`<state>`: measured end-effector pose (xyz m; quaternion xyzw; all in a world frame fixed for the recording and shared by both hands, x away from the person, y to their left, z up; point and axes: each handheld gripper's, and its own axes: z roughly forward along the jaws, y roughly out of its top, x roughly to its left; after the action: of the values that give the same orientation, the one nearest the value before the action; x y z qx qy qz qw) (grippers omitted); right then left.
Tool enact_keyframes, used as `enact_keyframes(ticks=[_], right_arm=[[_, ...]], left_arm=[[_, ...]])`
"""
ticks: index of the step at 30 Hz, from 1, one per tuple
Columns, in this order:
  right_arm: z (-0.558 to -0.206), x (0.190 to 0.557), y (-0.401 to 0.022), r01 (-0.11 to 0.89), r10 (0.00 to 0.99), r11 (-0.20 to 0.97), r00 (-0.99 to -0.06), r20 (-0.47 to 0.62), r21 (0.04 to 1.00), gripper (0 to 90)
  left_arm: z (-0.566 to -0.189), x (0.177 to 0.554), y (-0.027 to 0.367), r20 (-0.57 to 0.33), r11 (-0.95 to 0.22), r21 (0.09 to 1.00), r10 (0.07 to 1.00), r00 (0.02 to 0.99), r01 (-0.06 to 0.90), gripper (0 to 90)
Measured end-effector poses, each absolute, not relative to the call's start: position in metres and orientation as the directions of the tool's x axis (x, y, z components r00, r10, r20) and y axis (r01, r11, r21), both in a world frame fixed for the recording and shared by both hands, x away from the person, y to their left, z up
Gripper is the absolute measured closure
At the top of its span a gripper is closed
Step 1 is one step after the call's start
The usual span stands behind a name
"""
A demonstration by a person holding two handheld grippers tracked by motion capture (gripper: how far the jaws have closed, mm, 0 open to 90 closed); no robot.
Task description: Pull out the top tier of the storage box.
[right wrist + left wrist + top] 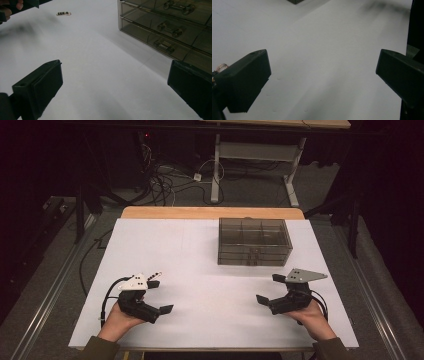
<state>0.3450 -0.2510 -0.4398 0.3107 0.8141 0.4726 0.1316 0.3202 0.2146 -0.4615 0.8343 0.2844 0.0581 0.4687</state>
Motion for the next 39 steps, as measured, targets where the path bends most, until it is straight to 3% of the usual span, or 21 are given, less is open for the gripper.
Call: enact_keyframes(ticks=[39], right_arm=[[-0.432, 0.362, -0.243, 0.383, 0.627, 0.385, -0.776, 0.067, 0.840, 0.7]], left_arm=[[-0.463, 0.321, 0.215, -0.171, -0.390, 0.821, 0.529, 0.831, 0.417, 0.0]])
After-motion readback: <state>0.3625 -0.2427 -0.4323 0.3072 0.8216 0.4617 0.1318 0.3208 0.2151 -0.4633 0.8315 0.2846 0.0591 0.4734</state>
